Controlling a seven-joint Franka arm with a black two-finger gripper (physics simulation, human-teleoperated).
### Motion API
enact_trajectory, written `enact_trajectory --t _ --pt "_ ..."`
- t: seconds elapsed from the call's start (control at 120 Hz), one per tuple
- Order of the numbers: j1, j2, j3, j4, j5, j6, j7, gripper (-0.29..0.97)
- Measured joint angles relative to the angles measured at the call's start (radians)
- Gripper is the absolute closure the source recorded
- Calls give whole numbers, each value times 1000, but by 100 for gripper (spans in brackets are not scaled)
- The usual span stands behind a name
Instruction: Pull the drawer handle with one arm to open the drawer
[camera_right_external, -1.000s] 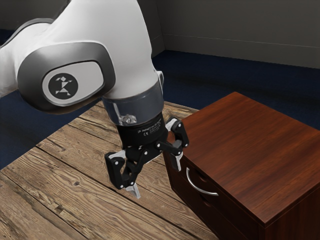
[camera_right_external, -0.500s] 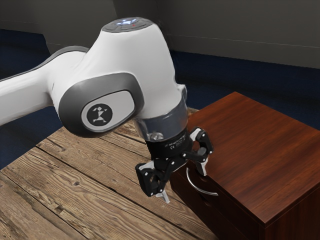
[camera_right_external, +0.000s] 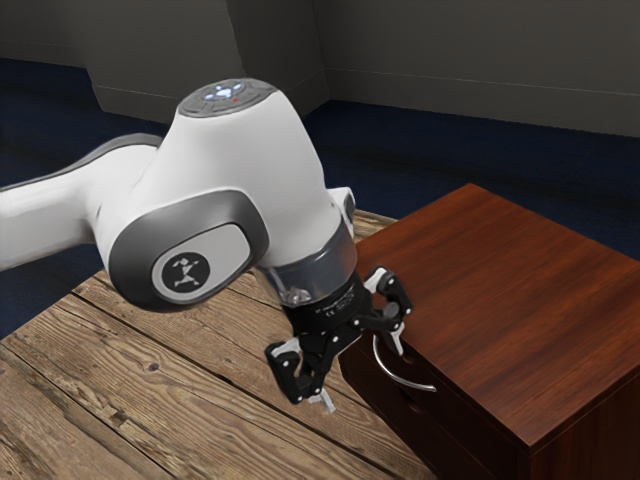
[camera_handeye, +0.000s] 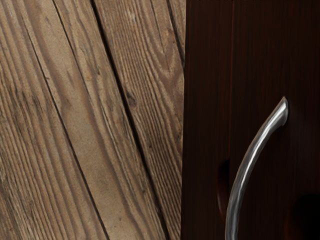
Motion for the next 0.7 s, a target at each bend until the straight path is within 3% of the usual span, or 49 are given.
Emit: enact_trajectory --t 0.233,0.433,0.7 --pt "1 -5 0 -32 1 38 6 0" --pt "2 -1 0 -32 0 52 12 15" --pt "3 0 0 -50 -2 72 24 24"
